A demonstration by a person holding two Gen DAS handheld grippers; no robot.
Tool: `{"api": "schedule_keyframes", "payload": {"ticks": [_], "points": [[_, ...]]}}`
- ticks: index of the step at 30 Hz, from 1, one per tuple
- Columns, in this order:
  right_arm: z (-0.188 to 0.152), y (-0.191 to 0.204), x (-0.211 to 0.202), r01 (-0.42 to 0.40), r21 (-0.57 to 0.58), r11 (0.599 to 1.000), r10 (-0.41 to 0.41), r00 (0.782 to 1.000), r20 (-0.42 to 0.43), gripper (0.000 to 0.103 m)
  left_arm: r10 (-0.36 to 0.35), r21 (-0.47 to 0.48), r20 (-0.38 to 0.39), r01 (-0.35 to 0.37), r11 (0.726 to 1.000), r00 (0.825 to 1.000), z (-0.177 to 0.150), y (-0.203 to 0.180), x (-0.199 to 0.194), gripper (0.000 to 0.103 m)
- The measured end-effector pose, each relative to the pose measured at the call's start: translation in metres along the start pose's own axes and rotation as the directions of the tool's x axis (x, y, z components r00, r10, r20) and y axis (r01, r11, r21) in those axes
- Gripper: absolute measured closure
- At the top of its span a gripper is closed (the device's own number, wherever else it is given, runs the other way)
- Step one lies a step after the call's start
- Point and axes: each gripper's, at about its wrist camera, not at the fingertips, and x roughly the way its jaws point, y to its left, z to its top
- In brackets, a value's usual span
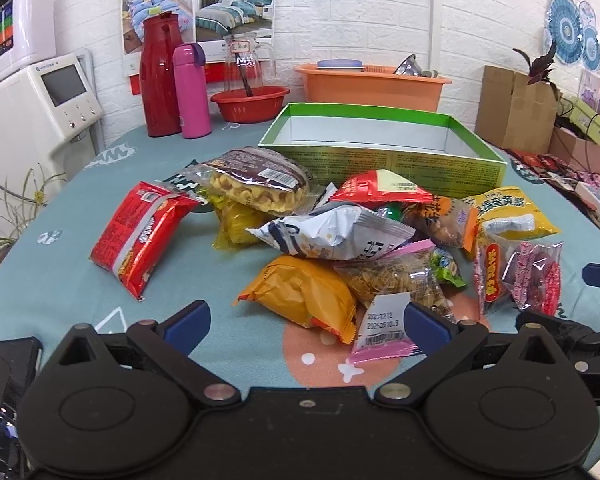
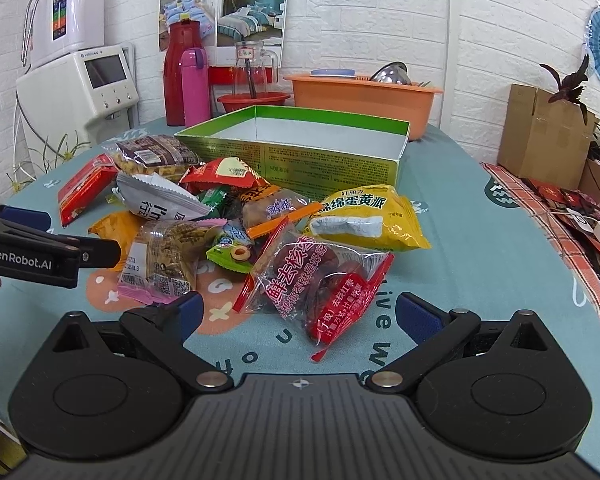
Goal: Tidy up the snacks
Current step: 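Grasp the clear pink-labelled snack bag with the left gripper while the right grasps the red-labelled date bag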
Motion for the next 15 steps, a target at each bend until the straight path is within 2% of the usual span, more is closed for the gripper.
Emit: {"api": "schedule_keyframes", "payload": {"ticks": [3, 6, 9, 12, 13, 14, 15], "points": [[-0.002, -0.006, -0.004, -0.025, 0.020, 0.999, 0.024, 0.998, 0.063, 0.000, -0.058, 0.000, -0.016, 0.058, 0.998, 0.998, -0.001, 0.001, 0.003, 0.000], [-0.005, -0.011, -0.009, -0.021, 0.016, 1.000, 0.019, 0.989, 0.148, 0.000, -0.078, 0.002, -0.025, 0.078, 0.997, 0.997, -0.001, -0.001, 0.003, 0.000], [-0.005, -0.017, -0.006, -0.061, 0.028, 0.998, 0.057, 0.990, 0.130, 0.000, -0.159, -0.009, -0.006, 0.159, 0.987, 0.987, 0.003, -0.004, -0.002, 0.000], [-0.003, -0.021, -0.002, -0.146, 0.043, 0.988, 0.142, 0.986, 0.085, 0.000, -0.235, 0.003, -0.003, 0.235, 0.972, 0.972, 0.010, -0.014, 0.000, 0.000], [-0.004, -0.020, -0.002, -0.162, 0.048, 0.986, 0.158, 0.984, 0.078, 0.000, -0.245, 0.010, -0.016, 0.245, 0.969, 0.969, 0.012, -0.017, 0.004, 0.002], [-0.005, -0.019, -0.003, -0.166, 0.047, 0.985, 0.162, 0.984, 0.074, 0.000, -0.252, 0.010, -0.033, 0.253, 0.968, 0.967, 0.014, -0.019, 0.009, 0.018], [-0.005, -0.017, -0.005, -0.176, 0.035, 0.984, 0.173, 0.982, 0.074, 0.000, -0.261, 0.000, -0.054, 0.261, 0.965, 0.964, 0.016, -0.020, 0.015, 0.025]]}}
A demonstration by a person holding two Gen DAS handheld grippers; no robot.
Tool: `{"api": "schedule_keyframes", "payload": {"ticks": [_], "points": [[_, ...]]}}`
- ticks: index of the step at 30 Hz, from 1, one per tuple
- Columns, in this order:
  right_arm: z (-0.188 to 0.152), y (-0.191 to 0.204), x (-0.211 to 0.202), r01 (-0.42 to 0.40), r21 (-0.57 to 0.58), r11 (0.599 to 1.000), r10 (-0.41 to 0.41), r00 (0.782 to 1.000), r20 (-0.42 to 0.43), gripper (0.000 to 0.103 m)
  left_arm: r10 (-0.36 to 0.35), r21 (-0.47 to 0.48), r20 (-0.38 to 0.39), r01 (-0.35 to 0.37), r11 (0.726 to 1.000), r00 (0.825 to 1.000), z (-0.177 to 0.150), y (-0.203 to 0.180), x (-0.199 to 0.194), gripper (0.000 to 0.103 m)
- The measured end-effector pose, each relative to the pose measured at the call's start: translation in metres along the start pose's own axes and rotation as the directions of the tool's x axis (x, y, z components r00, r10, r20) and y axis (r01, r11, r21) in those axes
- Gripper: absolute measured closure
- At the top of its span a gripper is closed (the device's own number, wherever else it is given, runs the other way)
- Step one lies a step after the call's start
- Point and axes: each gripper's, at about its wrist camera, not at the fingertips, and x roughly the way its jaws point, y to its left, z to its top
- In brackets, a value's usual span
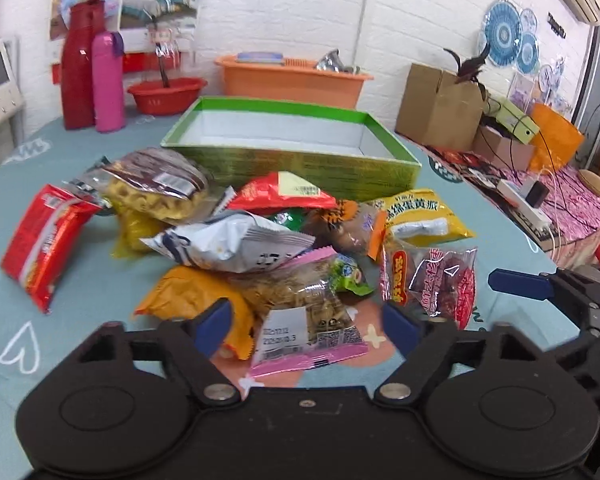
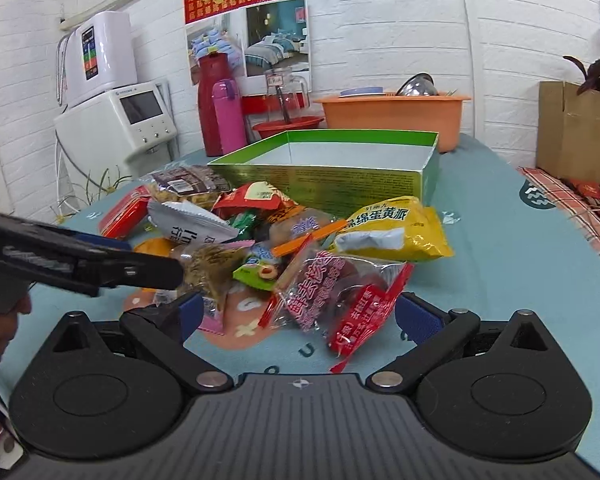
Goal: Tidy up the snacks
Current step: 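Grasp the clear pink-labelled snack bag with the left gripper while the right grasps the red-labelled date bag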
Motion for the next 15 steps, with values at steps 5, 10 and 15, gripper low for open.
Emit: {"api": "schedule_keyframes", "payload": {"ticks": [5, 10, 15], "points": [[-0.002, 0.008, -0.001, -0.036, -0.063, 0.997, 0.036, 0.999, 0.000, 0.000, -0.004, -0.045, -0.055, 0.001, 0.999, 0.998, 0.010, 0.005, 0.025, 0.020], [0.005, -0.010, 0.017, 0.065, -0.050, 0.997, -0.066, 0.998, -0.024, 0.000, -0.014, -0.028, -0.093, 0.011, 1.000, 0.996, 0.007, 0.005, 0.034, 0.016], [0.009, -0.025, 0.041, 0.049, -0.007, 0.999, -0.049, 0.997, -0.067, 0.000, -0.025, -0.073, -0.101, 0.018, 0.997, 0.995, 0.004, 0.013, 0.041, 0.006]]}}
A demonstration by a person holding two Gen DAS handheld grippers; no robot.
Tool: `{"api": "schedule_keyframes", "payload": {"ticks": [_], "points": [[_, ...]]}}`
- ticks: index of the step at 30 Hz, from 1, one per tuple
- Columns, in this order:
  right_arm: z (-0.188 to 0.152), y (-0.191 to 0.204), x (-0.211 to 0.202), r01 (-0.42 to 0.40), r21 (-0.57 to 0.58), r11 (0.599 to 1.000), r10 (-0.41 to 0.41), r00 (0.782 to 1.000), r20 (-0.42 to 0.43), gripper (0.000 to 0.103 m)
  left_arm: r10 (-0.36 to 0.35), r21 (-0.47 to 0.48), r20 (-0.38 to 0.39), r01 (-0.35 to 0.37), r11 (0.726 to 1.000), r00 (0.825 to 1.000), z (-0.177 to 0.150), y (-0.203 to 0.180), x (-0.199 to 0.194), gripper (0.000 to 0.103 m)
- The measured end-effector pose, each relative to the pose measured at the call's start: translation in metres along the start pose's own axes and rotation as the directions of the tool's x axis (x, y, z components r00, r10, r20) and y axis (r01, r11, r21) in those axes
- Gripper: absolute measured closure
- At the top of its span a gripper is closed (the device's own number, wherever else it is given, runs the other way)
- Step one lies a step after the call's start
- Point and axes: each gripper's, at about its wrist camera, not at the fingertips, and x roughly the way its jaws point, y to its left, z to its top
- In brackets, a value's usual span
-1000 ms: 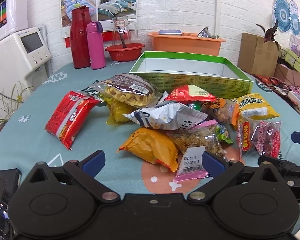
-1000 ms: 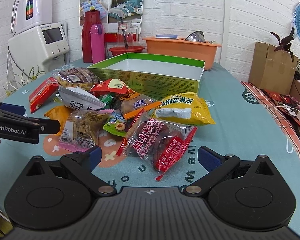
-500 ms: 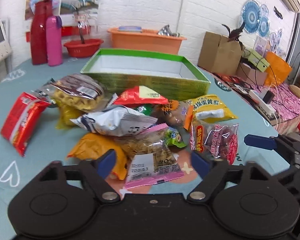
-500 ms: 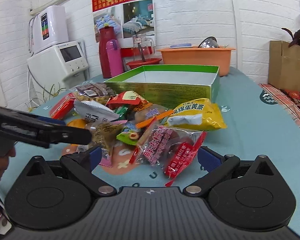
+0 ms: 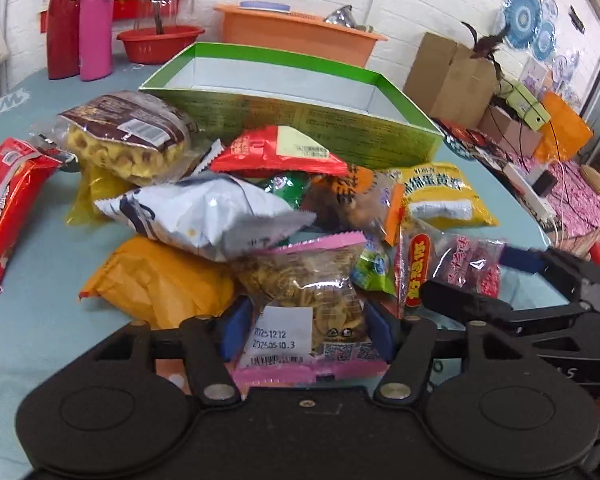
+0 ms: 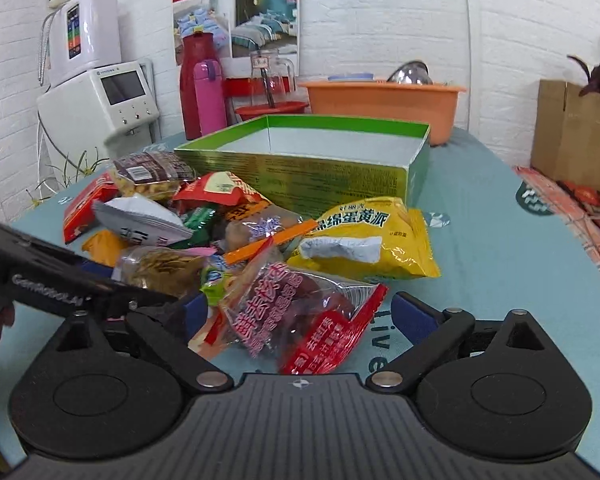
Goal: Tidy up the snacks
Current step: 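Grasp the clear pink-labelled snack bag with the left gripper while the right grasps the red-labelled date bag, then carry both bags over the green box and open both grippers to drop them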
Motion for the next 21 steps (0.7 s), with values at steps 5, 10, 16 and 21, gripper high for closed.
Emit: {"api": "schedule_keyframes", "payload": {"ticks": [5, 10, 16, 21], "points": [[-0.004, -0.001, -0.004, -0.081, 0.033, 0.996, 0.082, 0.996, -0.024, 0.000, 0.011, 0.034, -0.001, -0.011, 0.999, 1.000, 0.001, -0.004, 0.001, 0.011], [-0.005, 0.001, 0.003, -0.072, 0.031, 0.997, 0.073, 0.997, -0.035, 0.002, 0.039, 0.051, 0.031, -0.040, 0.998, 0.999, -0.001, -0.007, 0.003, 0.027], [-0.010, 0.009, -0.021, -0.090, 0.000, 0.996, 0.090, 0.996, -0.009, 0.027, -0.031, 0.037, 0.024, 0.030, 0.999, 0.999, -0.012, -0.005, -0.024, 0.034], [0.011, 0.013, -0.056, -0.094, -0.025, 0.995, 0.096, 0.990, 0.104, 0.028, -0.140, 0.079, 0.102, 0.132, 0.988, 0.985, 0.009, -0.013, -0.061, 0.035]]}}
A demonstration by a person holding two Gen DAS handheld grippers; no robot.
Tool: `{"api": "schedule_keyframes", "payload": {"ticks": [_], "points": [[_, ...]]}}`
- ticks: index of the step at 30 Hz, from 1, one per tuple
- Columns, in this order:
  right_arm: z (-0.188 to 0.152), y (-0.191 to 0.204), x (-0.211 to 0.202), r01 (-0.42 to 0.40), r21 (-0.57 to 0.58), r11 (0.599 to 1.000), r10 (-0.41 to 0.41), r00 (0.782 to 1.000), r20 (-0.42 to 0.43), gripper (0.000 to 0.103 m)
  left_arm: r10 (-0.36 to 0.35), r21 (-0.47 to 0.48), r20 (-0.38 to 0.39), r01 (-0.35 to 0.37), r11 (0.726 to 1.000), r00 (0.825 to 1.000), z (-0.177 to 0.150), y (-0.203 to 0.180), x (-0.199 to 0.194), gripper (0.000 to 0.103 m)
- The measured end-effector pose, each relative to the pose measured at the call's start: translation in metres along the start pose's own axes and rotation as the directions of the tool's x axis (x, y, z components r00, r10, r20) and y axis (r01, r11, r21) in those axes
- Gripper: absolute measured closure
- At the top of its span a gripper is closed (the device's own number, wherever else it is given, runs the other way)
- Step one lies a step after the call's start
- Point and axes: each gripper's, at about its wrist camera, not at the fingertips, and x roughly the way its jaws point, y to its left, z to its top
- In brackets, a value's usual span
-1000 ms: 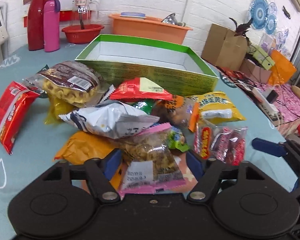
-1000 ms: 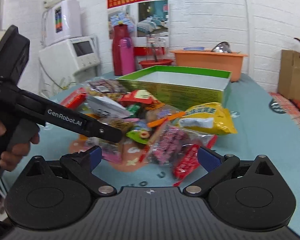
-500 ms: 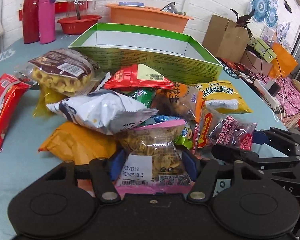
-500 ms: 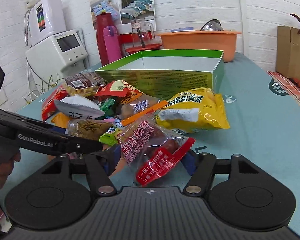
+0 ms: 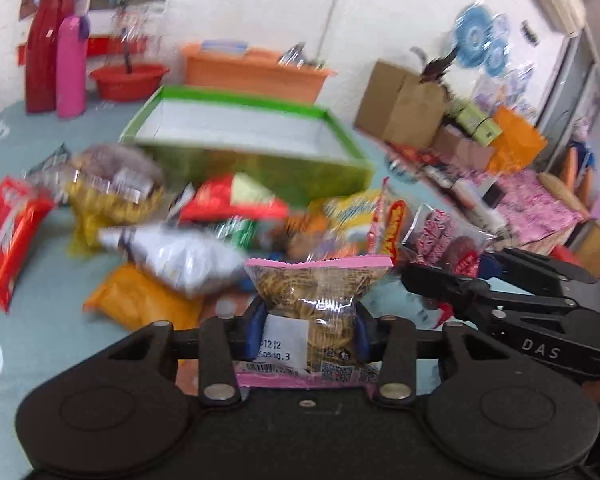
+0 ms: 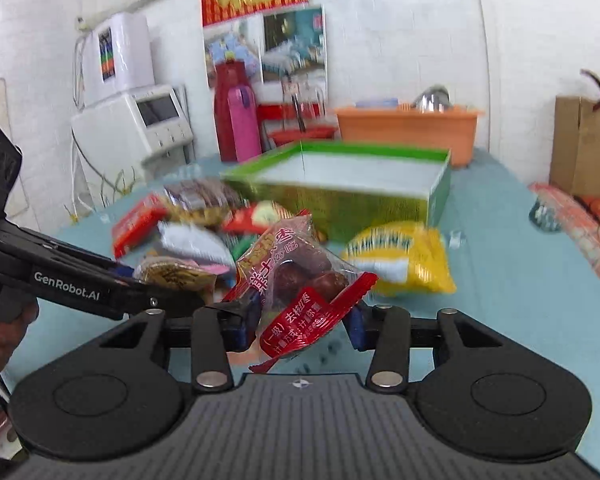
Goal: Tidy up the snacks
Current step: 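Carry both bags over the green box and open both grippers to drop them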
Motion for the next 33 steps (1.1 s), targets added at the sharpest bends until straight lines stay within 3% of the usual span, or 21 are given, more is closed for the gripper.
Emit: {"api": "schedule_keyframes", "payload": {"ticks": [5, 9, 17, 25, 27, 28, 31, 33], "points": [[0.040, -0.001, -0.002, 0.032, -0.035, 0.999, -0.027, 0.993, 0.118, 0.028, 0.008, 0.046, 0.139, -0.015, 0.999, 0.990, 0.053, -0.008, -0.006, 0.033], [0.066, -0.004, 0.022, 0.085, -0.069, 0.994, -0.074, 0.985, 0.156, 0.028, 0.024, 0.017, 0.157, -0.027, 0.999, 0.987, 0.092, 0.004, 0.021, 0.033], [0.087, -0.047, 0.104, 0.162, -0.036, 0.986, -0.159, 0.984, 0.081, 0.028, 0.108, -0.076, 0.126, -0.099, 0.992, 0.986, 0.136, 0.050, 0.100, 0.033], [0.086, -0.070, 0.161, 0.129, 0.005, 0.992, -0.129, 0.991, -0.033, 0.026, 0.130, -0.097, 0.053, -0.125, 0.987, 0.990, 0.147, 0.077, 0.151, 0.032], [0.084, -0.069, 0.171, 0.113, -0.011, 0.994, -0.113, 0.991, -0.064, 0.020, 0.127, -0.082, 0.040, -0.124, 0.989, 0.991, 0.145, 0.078, 0.158, 0.027], [0.082, -0.068, 0.176, 0.105, -0.020, 0.994, -0.106, 0.991, -0.085, 0.018, 0.128, -0.073, 0.039, -0.125, 0.989, 0.991, 0.144, 0.078, 0.160, 0.000], [0.079, -0.064, 0.175, 0.144, -0.053, 0.988, -0.148, 0.985, -0.084, 0.000, 0.147, -0.061, 0.079, -0.142, 0.988, 0.986, 0.137, 0.075, 0.153, 0.000], [0.084, -0.060, 0.165, 0.184, -0.079, 0.980, -0.189, 0.980, -0.064, 0.000, 0.145, -0.043, 0.119, -0.141, 0.989, 0.982, 0.137, 0.068, 0.138, 0.000]]}}
